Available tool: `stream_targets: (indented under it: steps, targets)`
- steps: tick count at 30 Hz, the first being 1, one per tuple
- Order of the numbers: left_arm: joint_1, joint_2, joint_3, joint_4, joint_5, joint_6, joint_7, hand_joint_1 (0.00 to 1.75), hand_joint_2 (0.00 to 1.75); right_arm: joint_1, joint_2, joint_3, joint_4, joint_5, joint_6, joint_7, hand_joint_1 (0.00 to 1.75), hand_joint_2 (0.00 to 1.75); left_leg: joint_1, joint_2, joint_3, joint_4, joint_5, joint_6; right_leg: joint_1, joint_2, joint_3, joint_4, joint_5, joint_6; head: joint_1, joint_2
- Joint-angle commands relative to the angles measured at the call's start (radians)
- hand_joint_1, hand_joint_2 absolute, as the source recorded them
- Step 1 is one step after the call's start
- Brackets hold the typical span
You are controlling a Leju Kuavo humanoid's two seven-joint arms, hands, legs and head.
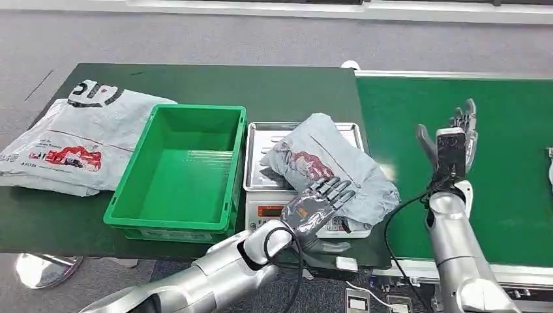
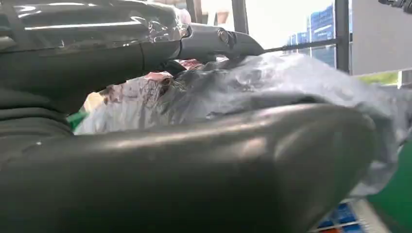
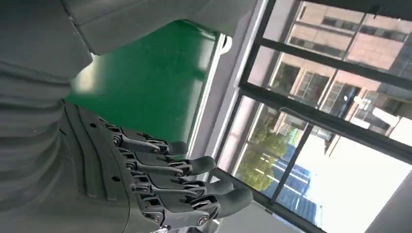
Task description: Moved the parcel from conveyor to table for the left to box.
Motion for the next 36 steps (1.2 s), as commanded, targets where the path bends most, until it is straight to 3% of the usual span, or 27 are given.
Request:
stream_targets:
  steps: [1, 5, 11, 17, 18, 19, 26, 31, 34, 36]
  targets:
    - [-0.036, 0.020, -0.016, 0.053, -0.057, 0.091, 0.102, 1.75, 0.00, 0.063, 0.036, -0.031, -0.155, 0.025, 0.025, 0.023, 0.00, 1.75, 0.002, 0.002, 0.005, -0.001, -0.002, -0.001, 0.002, 0.002, 0.005, -0.002, -0.001, -0.002, 0.000, 0.000]
    - [-0.039, 0.020, 0.023, 0.041, -0.056, 0.120, 0.101, 1.75, 0.00, 0.031, 0.052, -0.010, -0.152, 0.053, 0.007, 0.042, 0.00, 1.75, 0.001, 0.005, 0.004, -0.001, -0.002, -0.001, 0.001, 0.005, 0.003, -0.001, 0.000, -0.002, 0.000, 0.000]
    - [-0.042, 0.020, 0.038, 0.012, -0.053, 0.116, 0.091, 1.75, 0.00, 0.131, 0.011, -0.026, -0.251, 0.053, 0.029, 0.076, 0.00, 1.75, 0.001, 0.000, 0.001, -0.001, 0.000, 0.000, 0.001, -0.001, 0.002, -0.001, 0.000, -0.001, 0.000, 0.000]
    - [-0.046, 0.020, 0.090, 0.052, -0.068, 0.145, 0.085, 1.75, 0.00, 0.141, 0.002, 0.004, -0.224, 0.121, 0.076, 0.136, 0.00, 1.75, 0.001, 0.001, 0.003, -0.001, -0.001, 0.000, 0.001, 0.001, 0.003, -0.001, 0.000, -0.001, 0.000, 0.000]
    - [-0.048, 0.020, 0.095, 0.057, -0.071, 0.149, 0.084, 1.75, 0.00, 0.142, 0.002, 0.006, -0.222, 0.126, 0.078, 0.139, 0.00, 1.75, 0.002, 0.003, 0.009, -0.003, -0.003, -0.001, 0.002, 0.003, 0.010, -0.005, -0.001, -0.002, 0.000, 0.000]
    - [-0.053, 0.020, 0.112, 0.070, -0.085, 0.156, 0.096, 1.75, 0.00, 0.144, 0.002, 0.011, -0.218, 0.143, 0.090, 0.161, 0.00, 1.75, 0.001, 0.002, 0.003, -0.001, -0.001, -0.001, 0.001, 0.002, 0.003, -0.001, 0.000, -0.001, 0.000, 0.000]
    - [-0.076, 0.098, 0.286, 0.071, -0.224, 0.155, 0.247, 1.75, 0.00, 0.136, 0.037, 0.005, -0.168, 0.269, 0.137, 0.243, 0.00, 1.75, 0.002, 0.005, 0.005, -0.002, -0.001, -0.001, 0.002, 0.005, 0.004, -0.002, 0.001, -0.002, 0.000, 0.000]
    - [-0.091, 0.180, 0.502, 0.036, -0.334, 0.219, 0.304, 1.75, 0.00, 0.107, 0.068, -0.006, -0.164, 0.325, 0.159, 0.268, 0.00, 1.75, 0.002, 0.007, 0.003, -0.001, -0.001, -0.002, 0.002, 0.007, 0.002, -0.001, 0.001, -0.002, 0.000, 0.000]
    - [-0.088, 0.178, 0.527, 0.031, -0.351, 0.214, 0.293, 1.75, 0.00, 0.105, 0.067, -0.008, -0.163, 0.328, 0.161, 0.270, 0.00, 1.75, 0.003, 0.010, 0.009, -0.003, -0.002, -0.004, 0.004, 0.010, 0.007, -0.004, 0.001, -0.004, 0.000, 0.000]
    - [-0.083, 0.180, 0.561, 0.020, -0.388, 0.230, 0.331, 1.75, 0.00, 0.101, 0.068, -0.010, -0.159, 0.330, 0.163, 0.269, 0.00, 1.75, 0.002, 0.004, 0.003, -0.001, 0.000, -0.002, 0.002, 0.004, 0.002, 0.000, 0.000, -0.002, 0.000, 0.000]
